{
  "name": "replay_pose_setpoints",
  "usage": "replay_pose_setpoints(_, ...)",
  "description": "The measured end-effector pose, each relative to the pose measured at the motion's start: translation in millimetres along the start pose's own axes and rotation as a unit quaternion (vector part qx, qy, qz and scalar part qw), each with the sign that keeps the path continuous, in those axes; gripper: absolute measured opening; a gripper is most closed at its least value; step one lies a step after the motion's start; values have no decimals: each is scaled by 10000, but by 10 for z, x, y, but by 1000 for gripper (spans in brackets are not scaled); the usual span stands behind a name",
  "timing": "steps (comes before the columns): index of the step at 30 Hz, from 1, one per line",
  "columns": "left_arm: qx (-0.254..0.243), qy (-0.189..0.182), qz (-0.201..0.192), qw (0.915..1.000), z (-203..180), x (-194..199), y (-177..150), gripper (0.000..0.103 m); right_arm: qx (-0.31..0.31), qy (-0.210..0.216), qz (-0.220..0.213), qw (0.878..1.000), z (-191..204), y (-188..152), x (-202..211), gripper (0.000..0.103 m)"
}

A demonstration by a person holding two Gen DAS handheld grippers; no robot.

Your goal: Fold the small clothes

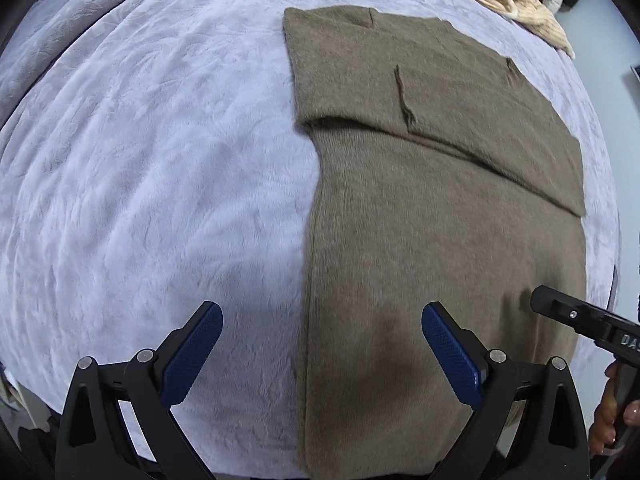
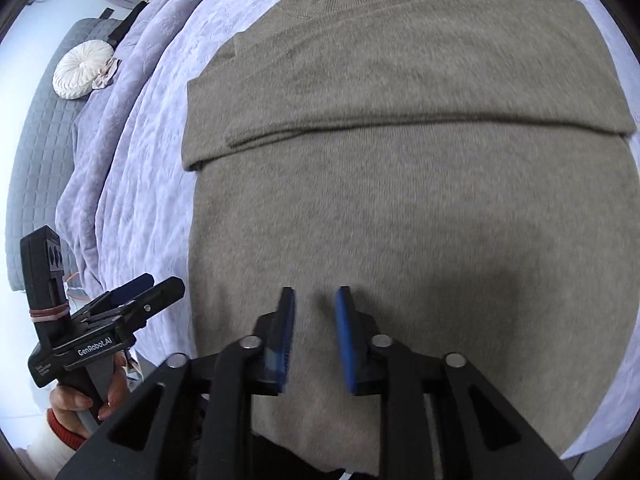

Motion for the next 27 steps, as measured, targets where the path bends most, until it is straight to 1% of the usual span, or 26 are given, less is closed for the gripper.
replay_pose_setpoints(2, -87, -15, 62, 9999, 16, 21, -87, 100, -2, -13, 27, 10000, 29, -110, 45, 45)
replay_pose_setpoints(5, -193, -91, 351, 9992, 70, -35, -280, 100, -15, -128, 105, 9999, 11, -307, 98, 45)
replay_pose_setpoints(8, -259, -317, 493, 9979, 106, -50, -456, 100, -218, -271, 157, 9993, -117, -494, 147, 45)
replay_pose_setpoints(11, -358, -575, 684, 9954, 103, -53, -635, 100, -633, -437, 141, 9969, -341, -704, 218, 45)
replay_pose_setpoints(15, -675, -846, 869, 9903, 19, -52, -865, 100, -1231, -578, 109, 9907, -684, -1023, 344, 45)
replay_pose_setpoints(18, -793, -971, 940, 9877, -56, -41, -1043, 100, -1367, -731, 204, 9877, -904, -1259, 424, 45)
replay_pose_setpoints(21, -649, -1055, 920, 9880, -114, -11, -1197, 100, -1353, -815, 411, 9866, -1128, -1497, 482, 45)
replay_pose_setpoints(23, -485, -1121, 928, 9882, -171, 2, -1279, 100, -1384, -811, 475, 9859, -1274, -1611, 518, 45)
replay_pose_setpoints(25, -341, -1075, 901, 9895, -194, -15, -1376, 100, -1392, -900, 512, 9848, -1452, -1724, 564, 45)
replay_pose_setpoints(27, -272, -1002, 855, 9909, -242, -75, -1433, 100, -1402, -892, 490, 9849, -1601, -1821, 613, 45)
Point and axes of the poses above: each gripper's, at about its wrist camera, not at the fingertips, and x roughly against the way its jaws point, z to its left, y to its top, the point moved 10 cm from there along -x, roughly the way its jaws point, and after that the axes turned 8 degrees about -z, right-handed, at the moved point
